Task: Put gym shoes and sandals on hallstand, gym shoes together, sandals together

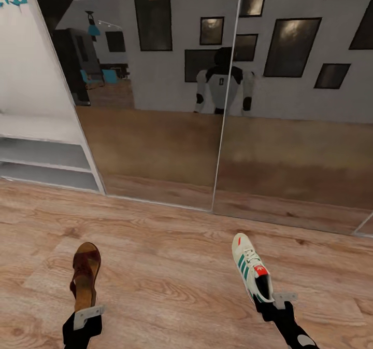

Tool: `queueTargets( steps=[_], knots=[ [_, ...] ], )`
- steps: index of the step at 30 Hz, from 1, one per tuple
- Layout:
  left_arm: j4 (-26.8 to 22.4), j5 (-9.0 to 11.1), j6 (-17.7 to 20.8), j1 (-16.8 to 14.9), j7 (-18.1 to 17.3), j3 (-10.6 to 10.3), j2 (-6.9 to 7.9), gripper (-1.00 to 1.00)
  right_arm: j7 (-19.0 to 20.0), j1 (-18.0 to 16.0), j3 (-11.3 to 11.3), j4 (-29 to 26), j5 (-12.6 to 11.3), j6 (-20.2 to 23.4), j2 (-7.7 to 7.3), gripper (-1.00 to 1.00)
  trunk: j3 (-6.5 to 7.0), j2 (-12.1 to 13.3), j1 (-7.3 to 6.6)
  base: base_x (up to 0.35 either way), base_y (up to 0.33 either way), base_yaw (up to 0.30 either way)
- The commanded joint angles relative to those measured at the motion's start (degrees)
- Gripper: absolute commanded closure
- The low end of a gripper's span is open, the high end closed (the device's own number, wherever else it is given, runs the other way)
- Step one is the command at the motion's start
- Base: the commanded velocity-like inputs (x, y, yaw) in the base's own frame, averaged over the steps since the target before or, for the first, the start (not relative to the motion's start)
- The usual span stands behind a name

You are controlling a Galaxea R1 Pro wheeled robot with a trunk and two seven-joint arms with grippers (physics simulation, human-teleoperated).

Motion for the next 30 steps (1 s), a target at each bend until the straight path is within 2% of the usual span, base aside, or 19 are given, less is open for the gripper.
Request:
queueTargets(
  steps=[1,9,30],
  knots=[
    [0.22,-0.67,-0.19,-0.05,0.14,0.1,-0.01,1.0,0.34,-0.01,-0.51,0.02,0.37,-0.2,0.01,1.0,0.02,-0.01,0.02,0.273,0.203,0.218],
    [0.49,-0.64,-0.21,-0.05,0.14,0.04,-0.02,1.0,0.39,0.03,-0.48,0.09,0.37,-0.2,0.09,1.0,0.47,-0.01,0.02,0.185,0.193,0.222],
    [0.74,-0.65,-0.06,-0.05,0.22,0.02,-0.06,1.0,0.37,0.03,-0.5,0.11,0.37,-0.23,0.09,1.0,1.63,-0.01,0.02,0.004,0.004,0.226]
  ],
)
